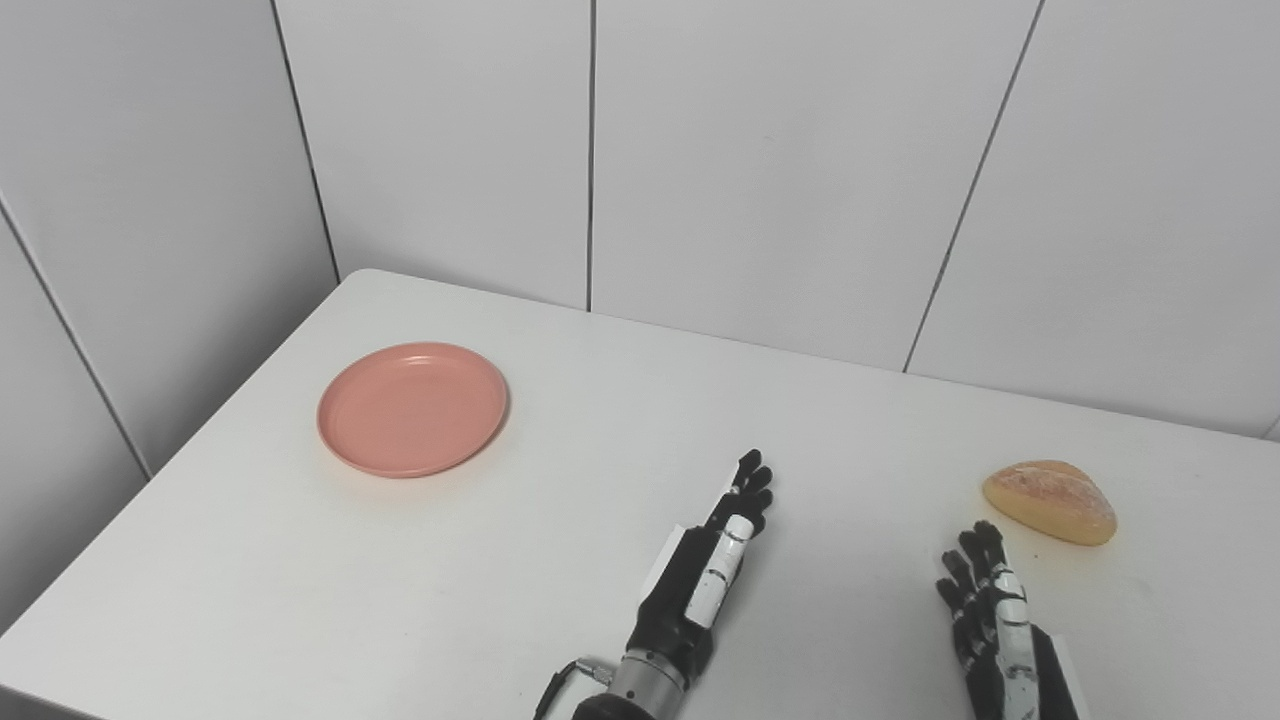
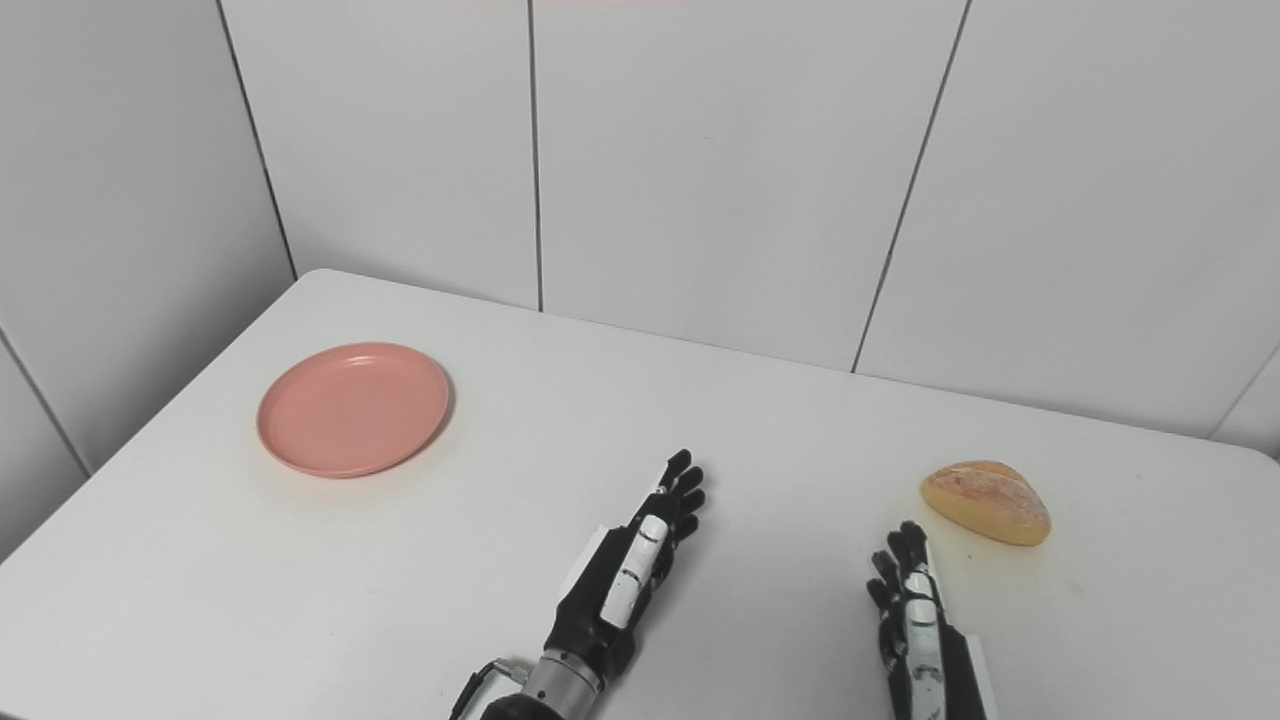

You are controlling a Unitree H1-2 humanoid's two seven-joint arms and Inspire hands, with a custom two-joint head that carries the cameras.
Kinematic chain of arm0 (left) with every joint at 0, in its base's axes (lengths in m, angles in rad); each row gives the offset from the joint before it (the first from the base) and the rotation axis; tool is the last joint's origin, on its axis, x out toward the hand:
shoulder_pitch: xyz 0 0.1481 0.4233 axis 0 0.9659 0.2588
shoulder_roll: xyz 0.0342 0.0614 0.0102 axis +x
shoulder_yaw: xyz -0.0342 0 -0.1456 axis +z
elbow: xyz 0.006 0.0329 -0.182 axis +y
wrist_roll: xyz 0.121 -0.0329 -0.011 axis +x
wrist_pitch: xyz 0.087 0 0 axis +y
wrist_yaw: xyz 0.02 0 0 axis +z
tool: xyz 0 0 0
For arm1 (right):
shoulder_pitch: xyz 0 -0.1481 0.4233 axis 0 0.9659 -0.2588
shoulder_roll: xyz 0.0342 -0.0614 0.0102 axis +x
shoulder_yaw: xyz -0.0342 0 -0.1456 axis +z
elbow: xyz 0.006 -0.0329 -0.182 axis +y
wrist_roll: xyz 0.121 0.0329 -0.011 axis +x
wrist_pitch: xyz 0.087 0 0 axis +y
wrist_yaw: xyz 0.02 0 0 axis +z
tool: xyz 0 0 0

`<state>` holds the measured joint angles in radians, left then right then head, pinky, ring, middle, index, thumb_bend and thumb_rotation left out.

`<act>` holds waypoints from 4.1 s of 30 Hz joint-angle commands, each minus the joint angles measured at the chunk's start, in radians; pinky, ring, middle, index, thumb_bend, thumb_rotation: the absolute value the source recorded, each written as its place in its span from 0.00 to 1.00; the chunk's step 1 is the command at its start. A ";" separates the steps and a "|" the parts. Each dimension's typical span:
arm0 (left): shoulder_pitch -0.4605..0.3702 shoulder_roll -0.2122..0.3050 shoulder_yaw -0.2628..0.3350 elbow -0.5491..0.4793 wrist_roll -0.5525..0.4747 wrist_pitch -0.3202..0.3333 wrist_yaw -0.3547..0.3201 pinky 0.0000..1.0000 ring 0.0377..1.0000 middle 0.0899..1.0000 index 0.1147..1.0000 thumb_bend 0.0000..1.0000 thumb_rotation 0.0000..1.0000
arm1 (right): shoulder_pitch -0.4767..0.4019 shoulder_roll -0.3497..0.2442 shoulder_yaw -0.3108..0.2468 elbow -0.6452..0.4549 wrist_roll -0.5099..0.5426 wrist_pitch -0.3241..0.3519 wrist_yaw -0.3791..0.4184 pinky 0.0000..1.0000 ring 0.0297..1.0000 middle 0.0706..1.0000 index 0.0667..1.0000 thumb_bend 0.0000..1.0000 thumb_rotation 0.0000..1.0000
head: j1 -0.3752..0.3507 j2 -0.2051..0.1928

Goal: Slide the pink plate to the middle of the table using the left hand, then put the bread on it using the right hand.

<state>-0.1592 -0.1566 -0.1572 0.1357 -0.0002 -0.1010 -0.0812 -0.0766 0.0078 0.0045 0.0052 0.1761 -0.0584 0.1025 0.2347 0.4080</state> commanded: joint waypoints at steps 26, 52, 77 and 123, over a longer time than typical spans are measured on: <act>-0.011 0.087 0.075 -0.340 -0.004 0.203 0.017 1.00 0.97 0.98 0.98 0.59 1.00 | 0.004 0.009 -0.005 0.019 -0.012 -0.060 0.006 1.00 0.98 0.99 1.00 0.31 1.00 | 0.017 -0.012; -0.275 0.243 0.271 -0.334 -0.110 0.282 0.047 1.00 0.96 0.96 0.95 0.55 1.00 | 0.003 0.000 -0.013 0.020 -0.006 -0.050 0.011 1.00 0.99 1.00 1.00 0.31 1.00 | 0.041 -0.015; -0.417 0.439 0.482 -0.152 -0.283 0.322 0.048 0.97 0.95 0.94 0.94 0.52 1.00 | 0.004 -0.014 -0.015 0.027 0.014 -0.045 0.023 1.00 1.00 1.00 1.00 0.29 1.00 | 0.079 -0.029; -0.446 0.657 0.597 0.248 -0.387 0.236 -0.028 0.93 0.91 0.90 0.87 0.37 1.00 | 0.006 -0.032 -0.025 0.030 0.030 -0.037 0.035 1.00 1.00 1.00 1.00 0.27 1.00 | 0.143 -0.047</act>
<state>-0.5695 0.4629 0.4292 0.3983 -0.3728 0.1783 -0.0964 -0.0951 -0.0110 -0.0092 0.0180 0.2047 -0.0616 0.1281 0.3774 0.3605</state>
